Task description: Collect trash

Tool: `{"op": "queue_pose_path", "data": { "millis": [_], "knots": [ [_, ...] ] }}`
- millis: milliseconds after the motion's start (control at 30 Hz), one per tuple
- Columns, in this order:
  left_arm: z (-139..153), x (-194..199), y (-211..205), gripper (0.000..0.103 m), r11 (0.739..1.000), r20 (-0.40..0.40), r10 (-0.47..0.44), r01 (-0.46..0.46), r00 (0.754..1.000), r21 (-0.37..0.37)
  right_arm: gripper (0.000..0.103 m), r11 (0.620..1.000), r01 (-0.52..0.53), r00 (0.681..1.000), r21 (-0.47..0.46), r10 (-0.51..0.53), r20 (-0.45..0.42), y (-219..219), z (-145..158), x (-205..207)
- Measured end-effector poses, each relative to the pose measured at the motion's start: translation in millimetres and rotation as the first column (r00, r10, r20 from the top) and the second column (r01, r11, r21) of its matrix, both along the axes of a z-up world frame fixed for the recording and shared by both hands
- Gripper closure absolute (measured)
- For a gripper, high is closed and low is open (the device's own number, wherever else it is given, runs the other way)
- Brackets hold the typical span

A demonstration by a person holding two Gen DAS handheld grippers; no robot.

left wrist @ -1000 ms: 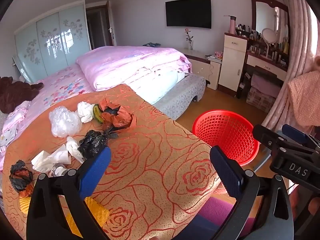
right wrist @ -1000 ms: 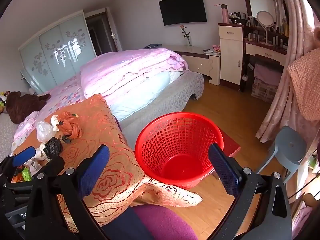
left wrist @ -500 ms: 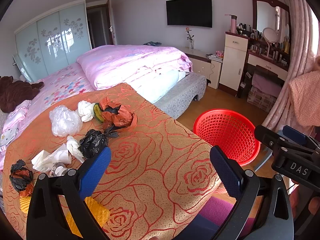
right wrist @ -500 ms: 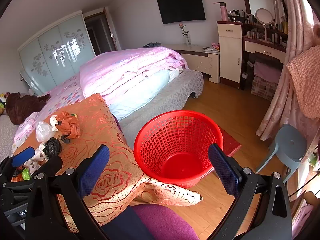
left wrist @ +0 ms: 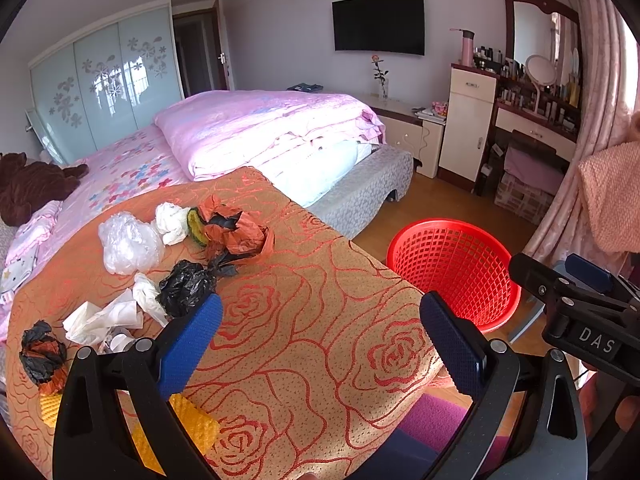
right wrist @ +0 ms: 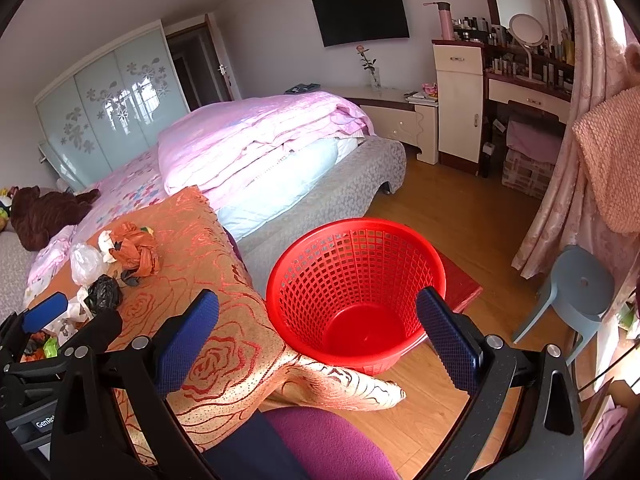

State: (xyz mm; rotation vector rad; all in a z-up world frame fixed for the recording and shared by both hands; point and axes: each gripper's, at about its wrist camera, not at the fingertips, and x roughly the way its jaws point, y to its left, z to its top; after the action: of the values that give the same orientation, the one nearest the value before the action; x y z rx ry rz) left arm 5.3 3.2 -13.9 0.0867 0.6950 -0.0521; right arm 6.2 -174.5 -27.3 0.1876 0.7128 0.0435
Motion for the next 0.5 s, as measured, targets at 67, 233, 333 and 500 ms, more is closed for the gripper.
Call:
{"op": "queue_pose_path", "data": {
  "millis": [67,233,333,500],
  "knots": [
    [-2.0,-0.3,0.9,0.008,1.0,0.0,0.001,-0.001,1.0,-0.001,0.007,1.0,0.002,1.0,0.0,-0.002,0.0,-0.2,-0.4,0.1],
    [3.5,-0.9,-0.3,0.008,1.0,-0.003,0.002,-0.002,1.0,0.0,0.007,1.0,-0.002,1.0,0.0,0.002,-0.001,-0.2,-0.3,0.4],
    [0.7,-0.3,0.5,0.008,1.0,-0.004,0.0,0.0,1.0,0.0,0.007,1.0,-0.001,1.0,0.0,0.001,-0.002,-0.2,-0.3,0.2],
    [2.1,0.4,0.0,0.008,1.0,-0.005,0.001,-0.001,1.0,-0.001,0.007,1.0,0.0,1.0,0.001,0.0,0.0,-0.5,-0.4,0.0]
  ]
}}
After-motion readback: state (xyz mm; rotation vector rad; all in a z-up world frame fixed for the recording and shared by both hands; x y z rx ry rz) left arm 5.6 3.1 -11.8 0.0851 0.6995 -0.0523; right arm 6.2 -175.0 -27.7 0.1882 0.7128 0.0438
